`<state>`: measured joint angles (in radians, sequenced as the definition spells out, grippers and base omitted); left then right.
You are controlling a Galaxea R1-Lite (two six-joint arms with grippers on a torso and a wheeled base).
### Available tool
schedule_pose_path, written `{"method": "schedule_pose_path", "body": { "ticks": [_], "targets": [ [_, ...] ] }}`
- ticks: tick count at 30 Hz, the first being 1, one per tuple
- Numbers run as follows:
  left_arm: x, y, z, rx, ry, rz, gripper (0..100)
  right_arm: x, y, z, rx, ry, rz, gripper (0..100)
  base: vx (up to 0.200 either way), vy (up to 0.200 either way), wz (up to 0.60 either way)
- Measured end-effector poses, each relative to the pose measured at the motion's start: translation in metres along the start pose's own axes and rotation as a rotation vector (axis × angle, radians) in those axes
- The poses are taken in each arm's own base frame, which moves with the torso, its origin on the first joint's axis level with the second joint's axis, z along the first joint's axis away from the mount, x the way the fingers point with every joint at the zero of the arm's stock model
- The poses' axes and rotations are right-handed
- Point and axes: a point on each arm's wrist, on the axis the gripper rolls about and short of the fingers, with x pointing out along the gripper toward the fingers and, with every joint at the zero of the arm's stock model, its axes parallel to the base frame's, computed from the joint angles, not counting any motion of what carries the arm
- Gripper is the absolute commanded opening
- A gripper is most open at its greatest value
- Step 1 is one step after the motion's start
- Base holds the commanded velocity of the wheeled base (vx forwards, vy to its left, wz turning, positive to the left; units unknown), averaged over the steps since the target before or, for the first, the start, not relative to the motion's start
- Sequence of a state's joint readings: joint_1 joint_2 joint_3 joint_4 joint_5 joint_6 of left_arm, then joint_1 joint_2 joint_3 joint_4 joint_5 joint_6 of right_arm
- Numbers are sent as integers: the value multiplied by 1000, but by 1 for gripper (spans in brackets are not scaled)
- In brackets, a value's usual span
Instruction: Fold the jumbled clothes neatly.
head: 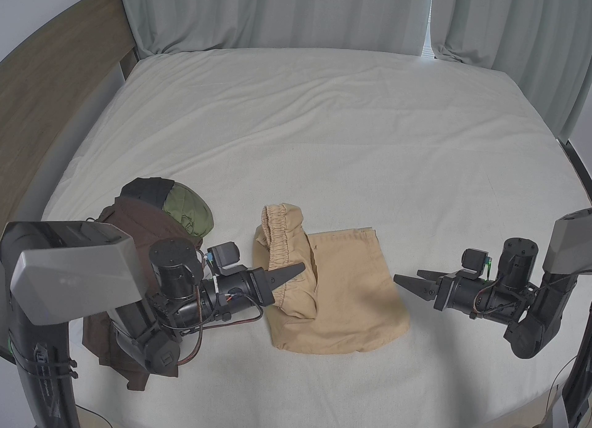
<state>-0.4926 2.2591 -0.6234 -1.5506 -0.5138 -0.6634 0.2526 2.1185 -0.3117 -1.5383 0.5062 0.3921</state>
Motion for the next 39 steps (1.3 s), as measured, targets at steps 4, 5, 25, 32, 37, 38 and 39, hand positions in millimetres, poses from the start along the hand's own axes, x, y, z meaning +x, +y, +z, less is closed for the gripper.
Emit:
{"method": "schedule_pose_path", "body": {
  "ticks": [4,5,25,32,37,38,39],
  "targets": [
    [4,0,-4,-3,12,-6,0,-1,-3,2,2,-10,-8,100,0,0,0],
    [5,0,-5,-5,14,-6,0,-1,-4,3,2,-13,-12,100,0,0,0],
    [34,-5,-19,-63,40,-73,0,-2,-7,17,14,-70,-14,100,0,0,0],
    [44,-1,-29,-71,59,-77,0,-2,-9,21,17,-87,-15,100,0,0,0],
    [48,3,-35,-76,62,-65,0,-1,-10,23,15,-95,-19,100,0,0,0],
    [48,3,-36,-77,63,-65,0,-2,-11,23,15,-95,-19,100,0,0,0],
    [48,4,-37,-79,67,-62,0,-1,-11,23,14,-96,-19,100,0,0,0]
  ]
}}
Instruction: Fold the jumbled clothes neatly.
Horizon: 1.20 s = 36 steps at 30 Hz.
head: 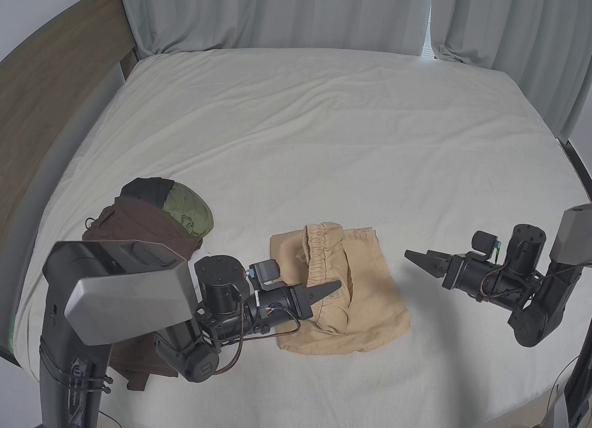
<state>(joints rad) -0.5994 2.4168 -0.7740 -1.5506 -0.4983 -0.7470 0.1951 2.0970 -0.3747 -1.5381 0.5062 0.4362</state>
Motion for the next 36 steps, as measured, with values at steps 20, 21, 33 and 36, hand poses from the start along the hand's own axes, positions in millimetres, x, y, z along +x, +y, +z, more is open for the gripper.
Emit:
{"method": "schedule_pose_path", "body": {
  "ticks": [20,21,33,36],
  "targets": [
    [7,10,-5,1,-19,34,100,3,0,4,-8,-18,5,100,0,0,0],
    [6,11,-5,5,-21,40,100,4,1,4,-9,-17,7,100,0,0,0],
    [-21,13,19,64,-75,89,100,4,3,1,-8,-6,10,100,0,0,0],
    [-36,5,34,77,-109,94,100,3,4,0,-8,-2,12,100,0,0,0]
  ]
}}
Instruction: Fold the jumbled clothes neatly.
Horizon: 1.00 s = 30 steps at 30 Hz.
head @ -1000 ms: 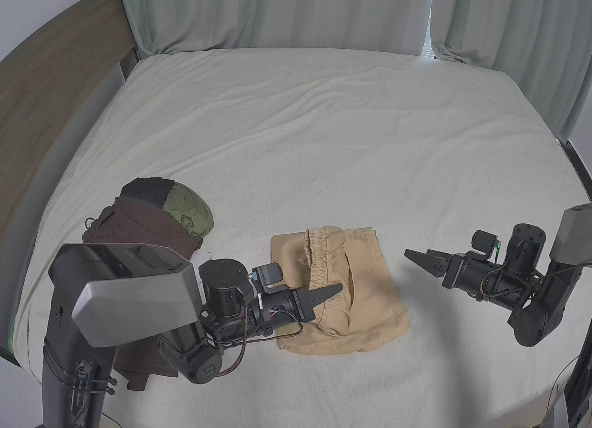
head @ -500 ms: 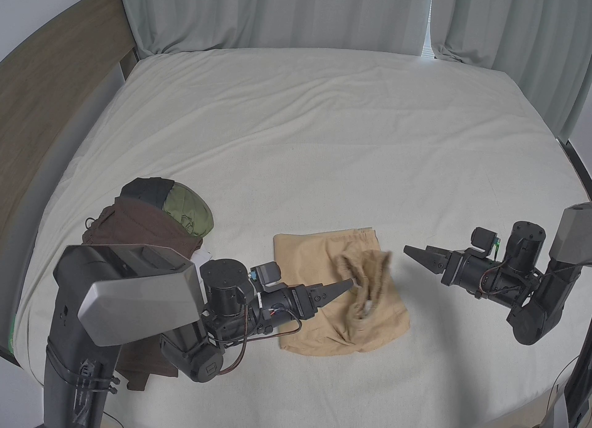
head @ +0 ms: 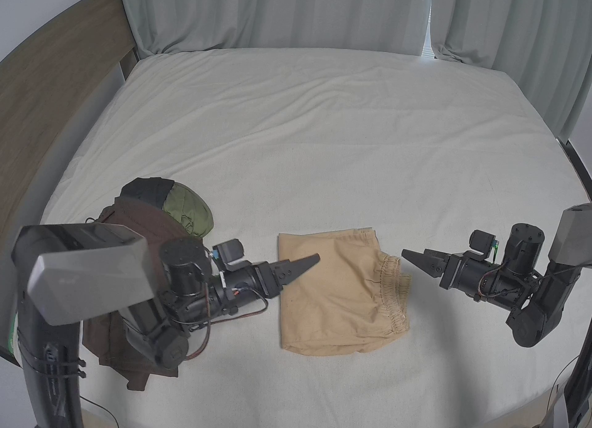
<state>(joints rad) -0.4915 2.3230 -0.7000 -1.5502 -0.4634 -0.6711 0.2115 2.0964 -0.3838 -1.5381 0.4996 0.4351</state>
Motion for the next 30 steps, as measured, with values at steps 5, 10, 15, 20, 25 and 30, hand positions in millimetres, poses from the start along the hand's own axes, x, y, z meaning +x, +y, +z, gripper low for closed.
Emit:
{"method": "schedule_pose_path", "body": {
  "ticks": [5,10,15,20,25,30],
  "targets": [
    [-31,-15,33,41,-71,-1,100,0,4,-2,-1,8,9,100,0,0,0],
    [-72,-32,64,91,-130,-21,100,-2,9,-3,-3,13,18,100,0,0,0],
    [-117,-45,85,137,-180,-24,100,-4,12,-3,-3,16,22,100,0,0,0],
    [-148,-47,92,170,-218,21,100,-5,12,-4,-2,20,22,100,0,0,0],
    [-166,-45,92,280,-233,79,100,-7,11,-7,-1,31,12,100,0,0,0],
    [-177,-39,83,470,-204,150,100,-8,5,-15,3,61,-11,100,0,0,0]
  ]
}}
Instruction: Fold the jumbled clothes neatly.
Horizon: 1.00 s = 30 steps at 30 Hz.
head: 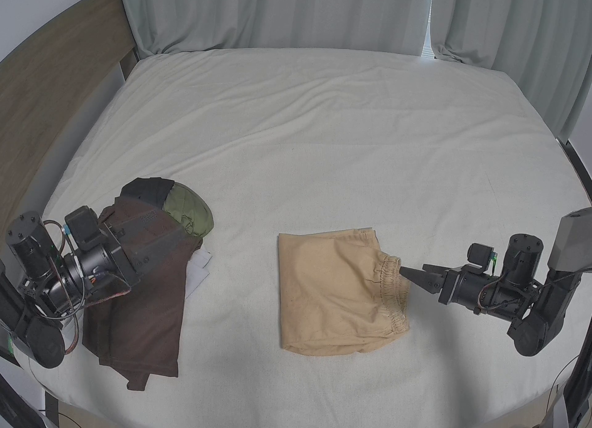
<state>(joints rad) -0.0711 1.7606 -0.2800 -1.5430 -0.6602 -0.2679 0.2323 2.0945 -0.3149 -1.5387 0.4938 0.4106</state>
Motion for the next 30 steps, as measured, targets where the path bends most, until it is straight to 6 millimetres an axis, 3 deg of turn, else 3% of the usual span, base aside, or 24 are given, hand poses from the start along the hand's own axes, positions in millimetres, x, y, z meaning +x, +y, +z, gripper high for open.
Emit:
{"method": "schedule_pose_path", "body": {
  "ticks": [16,30],
  "targets": [
    [-15,6,-41,154,155,98,100,14,-39,-62,119,213,-102,100,0,0,0],
    [-15,6,-49,205,194,68,100,29,-51,-82,146,255,-125,100,0,0,0]
  ]
}}
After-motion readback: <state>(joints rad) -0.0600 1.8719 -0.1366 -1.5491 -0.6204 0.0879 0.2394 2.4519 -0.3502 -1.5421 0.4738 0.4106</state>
